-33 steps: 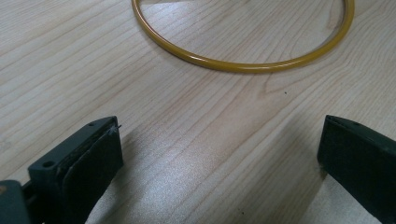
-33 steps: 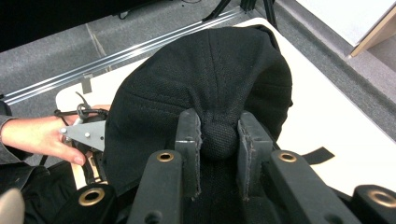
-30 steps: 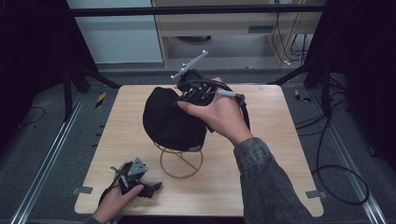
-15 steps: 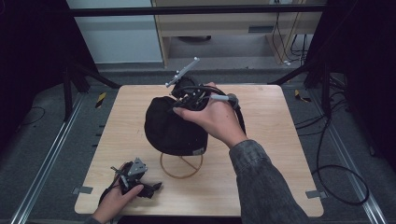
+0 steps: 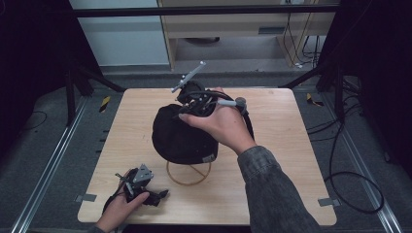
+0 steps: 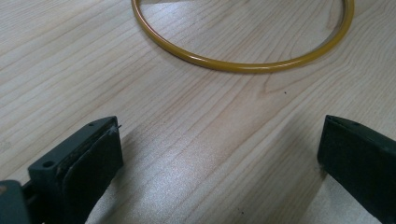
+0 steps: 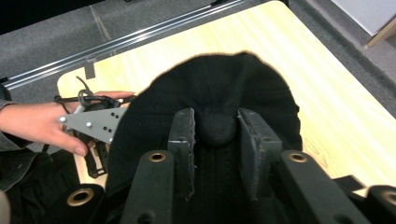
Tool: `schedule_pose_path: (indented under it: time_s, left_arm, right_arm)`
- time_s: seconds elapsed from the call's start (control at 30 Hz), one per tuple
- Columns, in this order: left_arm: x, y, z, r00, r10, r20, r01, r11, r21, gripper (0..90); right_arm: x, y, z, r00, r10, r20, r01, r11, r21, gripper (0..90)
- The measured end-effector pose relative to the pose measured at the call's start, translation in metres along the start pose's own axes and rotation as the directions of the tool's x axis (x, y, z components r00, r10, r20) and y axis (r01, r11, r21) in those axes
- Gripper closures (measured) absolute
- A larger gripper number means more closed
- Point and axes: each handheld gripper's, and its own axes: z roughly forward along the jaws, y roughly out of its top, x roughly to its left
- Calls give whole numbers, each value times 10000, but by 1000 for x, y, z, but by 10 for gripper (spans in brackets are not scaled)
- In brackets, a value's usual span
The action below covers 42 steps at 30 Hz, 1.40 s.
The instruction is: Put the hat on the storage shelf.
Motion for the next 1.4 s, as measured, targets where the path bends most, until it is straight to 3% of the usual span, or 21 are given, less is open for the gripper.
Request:
schedule_pose_path:
  time_s: [0.27,1.17,1.4]
  left_arm:
    - [0,0,0,10000,3,5,-3,10000,15,0]
    - [0,0,0,10000,-6,9,6,10000,5,0]
    - [0,0,0,10000,-6,8,6,10000,4,0]
  right_arm:
    - [2,-2,-9,10000,8,73,-7,10000,-89,591]
    - [7,-16,-35,9994,141,321,-120,9978,-649,527]
    - [5,-23,-41,9979,432,476,-393,9960,-807,421]
